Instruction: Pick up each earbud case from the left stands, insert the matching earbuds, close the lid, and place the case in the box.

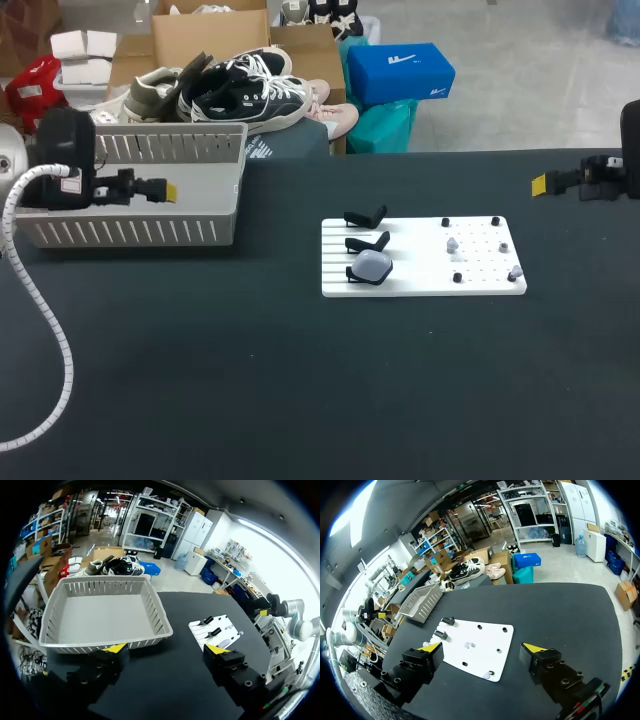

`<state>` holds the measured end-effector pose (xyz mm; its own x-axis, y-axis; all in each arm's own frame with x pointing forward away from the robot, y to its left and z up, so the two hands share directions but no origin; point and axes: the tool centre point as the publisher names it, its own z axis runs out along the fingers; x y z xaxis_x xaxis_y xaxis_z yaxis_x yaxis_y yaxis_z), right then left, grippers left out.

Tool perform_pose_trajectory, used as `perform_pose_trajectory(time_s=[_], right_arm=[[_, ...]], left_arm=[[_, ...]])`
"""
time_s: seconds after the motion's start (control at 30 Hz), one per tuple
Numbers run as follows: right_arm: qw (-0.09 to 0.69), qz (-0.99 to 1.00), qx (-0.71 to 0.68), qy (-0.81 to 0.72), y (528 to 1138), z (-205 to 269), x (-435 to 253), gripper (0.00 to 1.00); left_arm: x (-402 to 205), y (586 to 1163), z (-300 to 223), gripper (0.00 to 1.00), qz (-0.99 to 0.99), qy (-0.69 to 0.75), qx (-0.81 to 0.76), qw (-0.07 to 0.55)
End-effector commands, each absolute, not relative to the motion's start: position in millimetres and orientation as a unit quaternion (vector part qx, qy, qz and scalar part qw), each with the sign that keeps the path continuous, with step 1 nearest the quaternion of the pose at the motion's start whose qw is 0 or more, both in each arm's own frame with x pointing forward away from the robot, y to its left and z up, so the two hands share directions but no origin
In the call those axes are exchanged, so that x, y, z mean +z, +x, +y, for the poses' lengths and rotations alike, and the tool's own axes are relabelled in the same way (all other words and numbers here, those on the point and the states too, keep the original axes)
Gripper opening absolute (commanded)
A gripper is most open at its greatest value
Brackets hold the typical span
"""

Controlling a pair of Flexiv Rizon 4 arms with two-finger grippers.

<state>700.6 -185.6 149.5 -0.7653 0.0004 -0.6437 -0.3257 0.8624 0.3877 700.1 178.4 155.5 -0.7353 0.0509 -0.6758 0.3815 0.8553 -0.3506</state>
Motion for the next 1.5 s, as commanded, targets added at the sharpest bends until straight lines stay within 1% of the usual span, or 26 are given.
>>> perform_pose_trajectory(time_s=[0.03, 0.13, 0.2, 0.23, 0.27, 0.33, 0.67, 0.93, 1.03, 1.13, 1.43, 1.5], right_arm=[[0.33, 0.906, 0.247, -0.09, 701, -186, 149, 1.0], [0.33, 0.906, 0.247, -0.09, 701, -186, 149, 1.0], [0.33, 0.906, 0.247, -0.09, 701, -186, 149, 1.0], [0.33, 0.906, 0.247, -0.09, 701, -186, 149, 1.0], [0.33, 0.906, 0.247, -0.09, 701, -186, 149, 1.0], [0.33, 0.906, 0.247, -0.09, 701, -186, 149, 1.0], [0.33, 0.906, 0.247, -0.09, 701, -186, 149, 1.0], [0.33, 0.906, 0.247, -0.09, 701, -186, 149, 1.0], [0.33, 0.906, 0.247, -0.09, 701, -186, 149, 1.0], [0.33, 0.906, 0.247, -0.09, 701, -186, 149, 1.0], [0.33, 0.906, 0.247, -0.09, 701, -186, 149, 1.0], [0.33, 0.906, 0.247, -0.09, 701, -186, 149, 1.0]], left_arm=[[168, 700, 173, 1.0, 0.87, 0.163, -0.271, 0.379], [173, 699, 165, 1.0, 0.846, 0.214, -0.291, 0.392], [174, 700, 161, 1.0, 0.832, 0.244, -0.309, 0.392], [174, 701, 157, 1.0, 0.823, 0.267, -0.325, 0.382], [175, 701, 155, 1.0, 0.811, 0.284, -0.331, 0.39], [173, 703, 148, 1.0, 0.8, 0.328, -0.33, 0.38], [157, 726, 115, 1.0, 0.753, 0.449, -0.314, 0.364], [138, 726, 79, 1.0, 0.7, 0.54, -0.329, 0.333], [131, 723, 66, 1.0, 0.689, 0.555, -0.329, 0.33], [119, 722, 52, 1.0, 0.675, 0.573, -0.317, 0.341], [92, 711, 15, 1.0, 0.643, 0.602, -0.341, 0.329], [86, 710, 10, 1.0, 0.637, 0.607, -0.336, 0.337]])
